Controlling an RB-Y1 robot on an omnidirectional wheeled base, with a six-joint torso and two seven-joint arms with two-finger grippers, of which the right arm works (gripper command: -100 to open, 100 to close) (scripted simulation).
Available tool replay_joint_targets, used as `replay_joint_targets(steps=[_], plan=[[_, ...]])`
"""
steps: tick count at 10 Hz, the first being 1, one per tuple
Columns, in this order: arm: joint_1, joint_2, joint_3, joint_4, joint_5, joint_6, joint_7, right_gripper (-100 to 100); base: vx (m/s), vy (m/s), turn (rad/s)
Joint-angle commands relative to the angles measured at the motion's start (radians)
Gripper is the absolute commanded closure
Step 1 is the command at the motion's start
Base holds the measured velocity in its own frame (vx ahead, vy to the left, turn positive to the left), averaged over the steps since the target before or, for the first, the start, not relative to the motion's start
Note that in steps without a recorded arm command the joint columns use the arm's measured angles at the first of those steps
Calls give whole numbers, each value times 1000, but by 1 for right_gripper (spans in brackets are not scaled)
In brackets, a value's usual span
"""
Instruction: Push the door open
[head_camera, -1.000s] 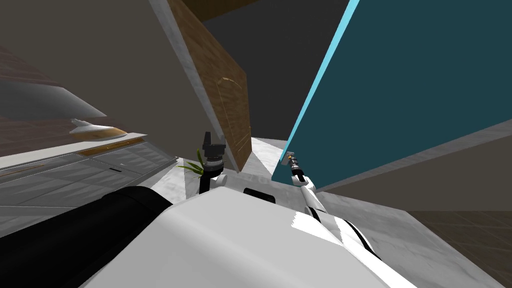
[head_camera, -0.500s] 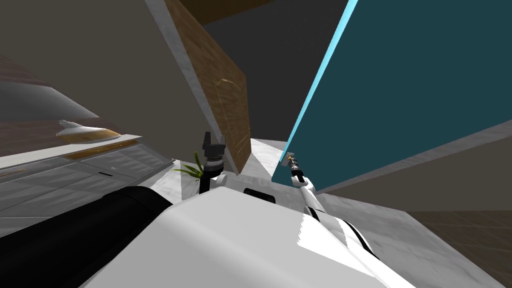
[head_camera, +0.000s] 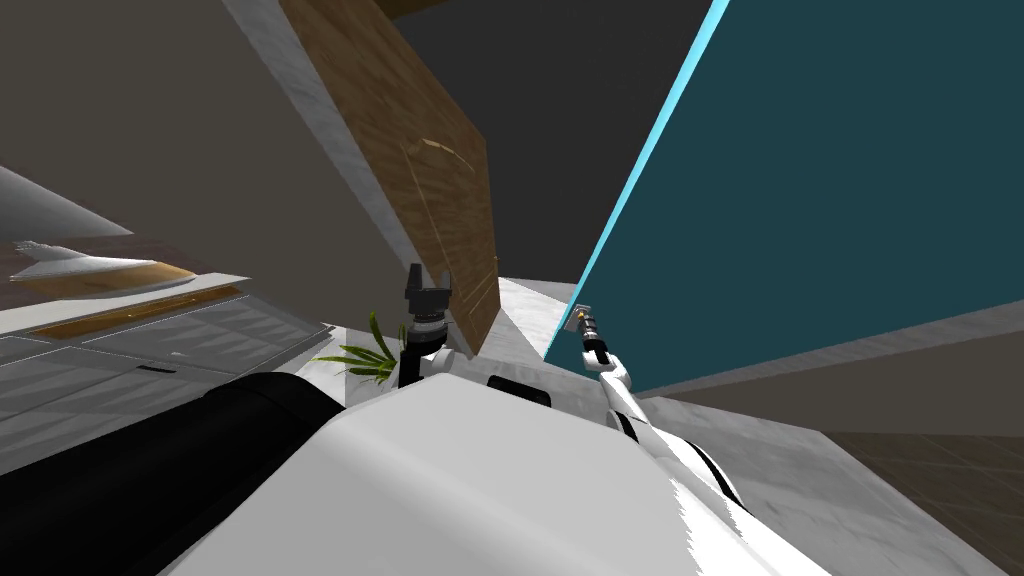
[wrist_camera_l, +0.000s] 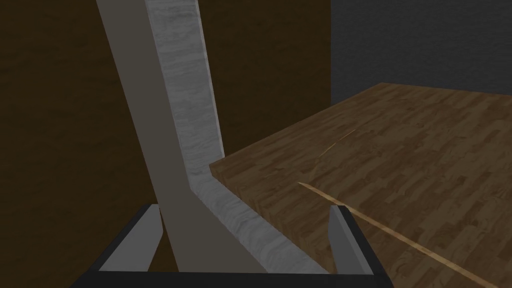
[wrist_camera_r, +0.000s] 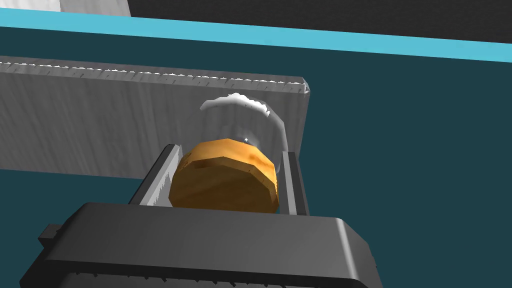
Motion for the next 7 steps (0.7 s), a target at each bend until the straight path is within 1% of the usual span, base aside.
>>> replay_joint_targets(steps=[1, 3, 4, 7], plan=[[-5, -5, -26, -6, -8, 9, 18, 100, 216, 83, -85], [-8, 1, -51, -3, -17, 13, 42, 100, 197, 67, -79], [-9, 3, -57, -3, -19, 14, 48, 100, 141, 58, -67], [-14, 14, -97, 2, -33, 20, 86, 100, 167, 73, -89]])
